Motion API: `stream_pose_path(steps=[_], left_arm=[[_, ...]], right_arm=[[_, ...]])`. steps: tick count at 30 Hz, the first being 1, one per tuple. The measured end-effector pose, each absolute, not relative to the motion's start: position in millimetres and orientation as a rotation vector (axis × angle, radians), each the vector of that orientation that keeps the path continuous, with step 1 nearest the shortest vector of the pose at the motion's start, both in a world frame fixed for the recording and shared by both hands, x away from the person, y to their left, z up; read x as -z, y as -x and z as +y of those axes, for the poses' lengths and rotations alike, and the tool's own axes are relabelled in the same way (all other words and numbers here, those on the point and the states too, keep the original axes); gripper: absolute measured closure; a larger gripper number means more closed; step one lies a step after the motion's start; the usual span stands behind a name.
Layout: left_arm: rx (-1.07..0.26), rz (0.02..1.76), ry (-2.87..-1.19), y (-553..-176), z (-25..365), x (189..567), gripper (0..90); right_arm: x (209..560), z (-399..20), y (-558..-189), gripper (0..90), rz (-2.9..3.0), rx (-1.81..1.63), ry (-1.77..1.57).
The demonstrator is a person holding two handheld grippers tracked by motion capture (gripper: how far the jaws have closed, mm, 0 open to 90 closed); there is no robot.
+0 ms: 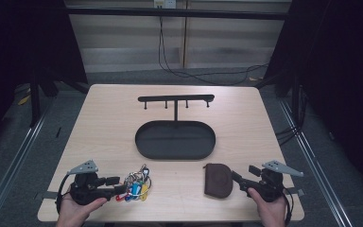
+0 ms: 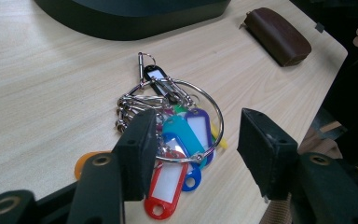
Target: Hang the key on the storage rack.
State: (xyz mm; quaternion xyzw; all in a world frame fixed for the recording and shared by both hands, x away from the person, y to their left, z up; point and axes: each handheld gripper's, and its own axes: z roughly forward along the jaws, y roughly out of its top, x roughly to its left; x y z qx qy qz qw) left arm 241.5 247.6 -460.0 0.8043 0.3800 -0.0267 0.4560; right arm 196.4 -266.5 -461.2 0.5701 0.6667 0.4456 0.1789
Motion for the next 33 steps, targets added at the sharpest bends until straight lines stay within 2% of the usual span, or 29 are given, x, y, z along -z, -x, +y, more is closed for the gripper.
stream_pose_path(steps=[10, 18, 33], left_arm=[[0.091, 0.889, -2.02, -242, 245, 458, 58.7], [0.125, 0.896, -1.988, -243, 249, 455, 57.9], [0.065, 0.875, -2.141, -247, 228, 442, 70.0]], right_arm=[[462, -270, -198, 19.7, 1.866, -1.269, -1.635], [462, -269, -197, 18.7, 1.872, -1.25, -1.629], [462, -269, -198, 18.6, 1.875, -1.245, -1.627]])
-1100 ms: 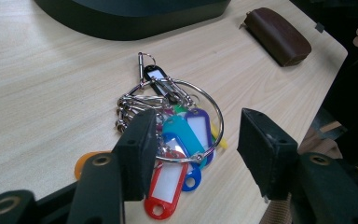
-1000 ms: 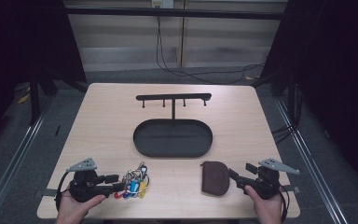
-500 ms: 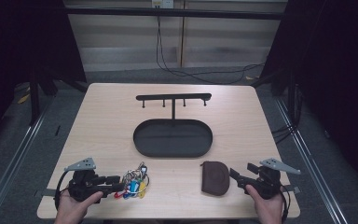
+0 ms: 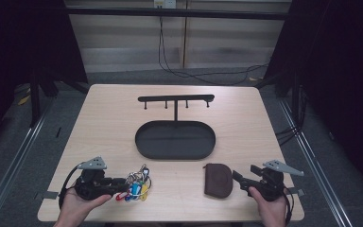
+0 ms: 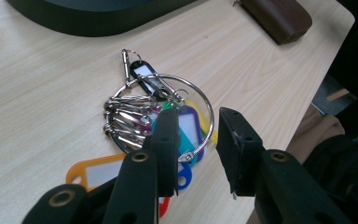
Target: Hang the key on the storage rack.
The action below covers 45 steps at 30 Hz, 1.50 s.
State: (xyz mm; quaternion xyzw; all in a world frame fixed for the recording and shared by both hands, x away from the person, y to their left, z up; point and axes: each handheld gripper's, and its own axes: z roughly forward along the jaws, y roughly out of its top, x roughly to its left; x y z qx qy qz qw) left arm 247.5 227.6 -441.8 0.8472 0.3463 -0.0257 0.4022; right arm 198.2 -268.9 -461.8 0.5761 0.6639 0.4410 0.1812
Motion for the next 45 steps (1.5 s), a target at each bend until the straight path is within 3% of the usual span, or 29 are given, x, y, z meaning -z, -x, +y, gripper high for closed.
stream_pose_path(steps=[11, 21, 45], left_arm=[[0.097, 0.883, -2.155, -256, 212, 426, 72.7], [0.118, 0.83, -2.302, -266, 197, 425, 82.2], [0.218, 0.724, -2.67, -270, 145, 441, 77.1]], right_arm=[[462, -268, -199, 18.6, 1.882, -1.24, -1.629], [462, -268, -199, 18.6, 1.885, -1.233, -1.629], [463, -266, -200, 18.7, 1.902, -1.209, -1.631]])
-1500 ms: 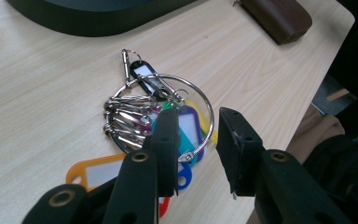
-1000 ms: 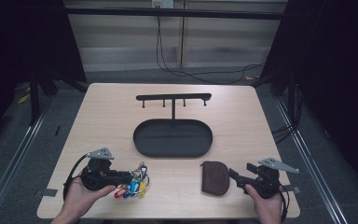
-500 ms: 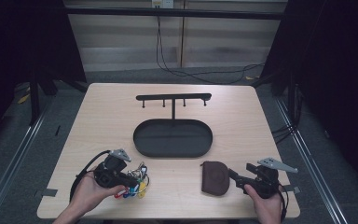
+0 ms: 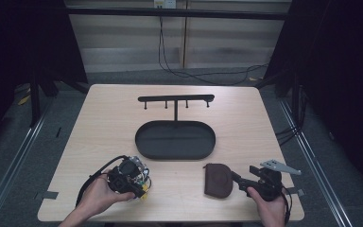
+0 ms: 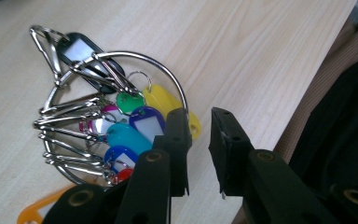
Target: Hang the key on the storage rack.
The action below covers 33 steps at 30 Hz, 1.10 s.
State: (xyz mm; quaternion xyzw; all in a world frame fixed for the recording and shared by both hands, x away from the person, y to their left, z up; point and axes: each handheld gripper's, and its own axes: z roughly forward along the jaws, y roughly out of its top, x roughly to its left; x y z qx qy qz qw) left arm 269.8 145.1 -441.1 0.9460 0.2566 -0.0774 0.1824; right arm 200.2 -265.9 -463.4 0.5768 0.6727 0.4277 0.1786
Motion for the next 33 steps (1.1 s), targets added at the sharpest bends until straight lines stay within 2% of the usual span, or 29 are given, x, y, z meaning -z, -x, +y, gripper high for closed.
stream_pose_path(steps=[18, 27, 33], left_arm=[[0.187, 0.728, -2.802, -274, 126, 457, 77.2], [0.138, 0.722, -2.868, -274, 117, 457, 82.6], [0.154, 0.741, -2.895, -276, 114, 457, 86.7]], right_arm=[[464, -265, -201, 18.7, 1.909, -1.21, -1.63], [464, -265, -201, 18.7, 1.91, -1.208, -1.629], [465, -265, -202, 18.7, 1.911, -1.202, -1.632]])
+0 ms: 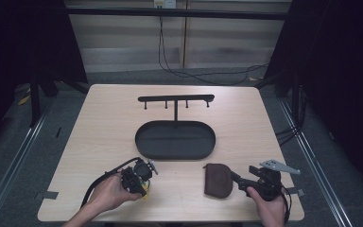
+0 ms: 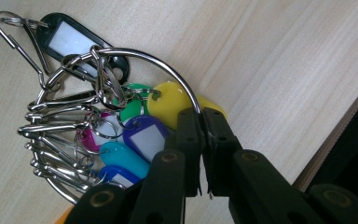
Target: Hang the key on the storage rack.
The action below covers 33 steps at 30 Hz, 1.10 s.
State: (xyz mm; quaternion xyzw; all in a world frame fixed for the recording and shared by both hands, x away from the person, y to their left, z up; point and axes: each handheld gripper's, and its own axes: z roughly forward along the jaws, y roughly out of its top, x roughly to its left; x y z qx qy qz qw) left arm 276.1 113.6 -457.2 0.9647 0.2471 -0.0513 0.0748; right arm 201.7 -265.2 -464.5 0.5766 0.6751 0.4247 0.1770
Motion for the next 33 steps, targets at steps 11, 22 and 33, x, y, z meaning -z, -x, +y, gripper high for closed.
stream_pose_path(steps=[11, 22, 33], left_arm=[[0.269, 0.761, -2.908, -283, 116, 458, 87.2], [0.306, 0.774, -2.892, -292, 125, 445, 87.2], [0.252, 0.82, -2.883, -301, 131, 420, 87.4]], right_arm=[[464, -266, -202, 18.7, 1.914, -1.2, -1.63], [465, -265, -202, 18.7, 1.919, -1.201, -1.631], [465, -265, -202, 18.7, 1.922, -1.199, -1.628]])
